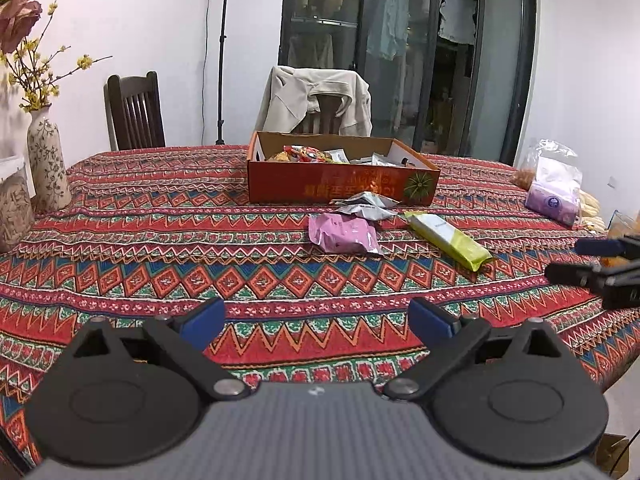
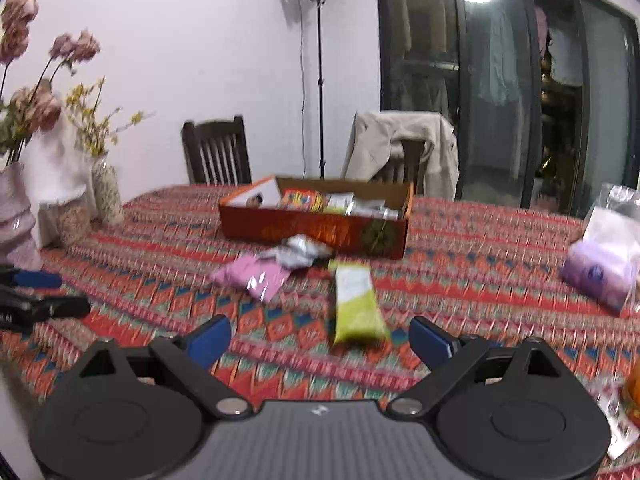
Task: Organize snacks
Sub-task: 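Move both open tools back from the box to the remaining packets, then grasp a white packet with the left tool while the right tool grasps the green-white bar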
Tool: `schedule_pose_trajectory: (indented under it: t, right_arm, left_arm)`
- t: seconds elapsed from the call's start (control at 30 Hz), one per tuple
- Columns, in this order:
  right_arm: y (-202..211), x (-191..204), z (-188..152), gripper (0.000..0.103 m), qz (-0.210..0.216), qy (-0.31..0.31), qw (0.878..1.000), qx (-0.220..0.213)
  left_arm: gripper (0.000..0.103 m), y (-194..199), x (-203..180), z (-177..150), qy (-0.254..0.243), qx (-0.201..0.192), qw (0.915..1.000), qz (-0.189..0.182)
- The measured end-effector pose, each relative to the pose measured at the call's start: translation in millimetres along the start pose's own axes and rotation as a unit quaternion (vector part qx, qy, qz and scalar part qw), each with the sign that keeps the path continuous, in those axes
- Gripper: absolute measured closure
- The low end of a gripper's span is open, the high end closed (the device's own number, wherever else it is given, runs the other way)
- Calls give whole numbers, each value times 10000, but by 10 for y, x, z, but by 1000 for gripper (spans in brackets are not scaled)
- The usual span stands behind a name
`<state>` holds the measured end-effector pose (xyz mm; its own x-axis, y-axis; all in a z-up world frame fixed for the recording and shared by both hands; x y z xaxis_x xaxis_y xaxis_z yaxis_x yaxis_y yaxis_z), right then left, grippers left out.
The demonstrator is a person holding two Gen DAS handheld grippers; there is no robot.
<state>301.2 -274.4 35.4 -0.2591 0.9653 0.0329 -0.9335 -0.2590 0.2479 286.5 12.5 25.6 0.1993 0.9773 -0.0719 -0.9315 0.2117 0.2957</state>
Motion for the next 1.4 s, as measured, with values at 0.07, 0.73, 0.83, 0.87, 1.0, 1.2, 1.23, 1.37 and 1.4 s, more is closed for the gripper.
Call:
schedule_pose_trajectory:
  t: [0.07,0.73,0.83,0.87,1.0,1.2,1.23,1.37,1.4]
  right_arm:
    - [18,30,-83,7,-59,93,9999,91]
    - [-802,-275,-252,8,-104,60,9987,489]
    - [-1084,-316,-276,9,-85,71,9982,594]
    - [-1169,-327,-280,9,-78,86,9980,627]
    - [-1498,-371,-286,10,-22,159,9972,727]
    - [-1882,-462,-332,16,-14,166,9961,863]
    - [-1924,-483,-336,16,-26,168,9961,871]
    - [-2070,-563,-353,27,-41,130,9955,935]
    - [-2101,-578,-362,29,-54,130,9953,954]
  left_arm:
    - [3,2,-14,6,-7,-30,10000,-3]
    - [4,-1379,-417,239,-402,78,9983,-417]
    - [4,-1702,-503,310,-515,86,9968,-597]
    - [5,-1818,-517,327,-561,121,9961,-665]
    - [10,-2285,-525,344,-688,378,9920,-984]
    - [16,-2868,-496,181,-916,984,9813,-1380]
    - [16,-2932,-497,155,-905,1055,9792,-1480]
    - [26,-3093,-468,81,-730,1219,9768,-1603]
    - [27,-3101,-462,84,-731,1218,9771,-1581]
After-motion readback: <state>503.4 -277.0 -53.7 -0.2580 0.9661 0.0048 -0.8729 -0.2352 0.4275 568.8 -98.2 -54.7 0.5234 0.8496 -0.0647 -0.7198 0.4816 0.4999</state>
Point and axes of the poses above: each gripper's, at about its wrist camera, not at the fingertips, and y roughly against the way its jaws point, x to its left, z to its top, the point moved 6 cm from there along -y, roughly the way its jaws point, and after that the axes turned 14 degrees about -x, right-handed, at the moved point
